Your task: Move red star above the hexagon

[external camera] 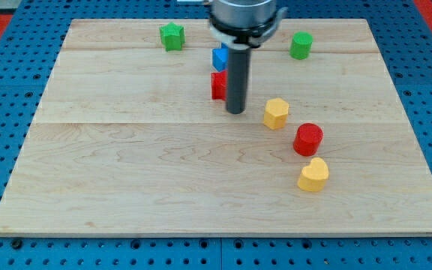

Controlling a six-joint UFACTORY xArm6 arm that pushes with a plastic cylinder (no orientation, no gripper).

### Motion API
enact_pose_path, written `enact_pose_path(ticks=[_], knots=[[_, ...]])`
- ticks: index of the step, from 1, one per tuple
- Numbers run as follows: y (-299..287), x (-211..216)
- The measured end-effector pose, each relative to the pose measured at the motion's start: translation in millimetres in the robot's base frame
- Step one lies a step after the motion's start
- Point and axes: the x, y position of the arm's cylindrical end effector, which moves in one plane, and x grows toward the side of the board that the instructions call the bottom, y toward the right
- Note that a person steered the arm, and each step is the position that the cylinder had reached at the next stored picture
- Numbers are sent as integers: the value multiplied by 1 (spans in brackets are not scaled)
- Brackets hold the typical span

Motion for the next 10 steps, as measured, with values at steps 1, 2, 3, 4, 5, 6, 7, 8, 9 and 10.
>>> enact_pose_path(ticks=[1,2,3,4,5,6,7,8,9,10], knots=[[46,5],[92,4],[39,4],[-37,14],[-77,-16],[-40,-59],[17,-61],[74,-61],[89,-62],[18,-65]])
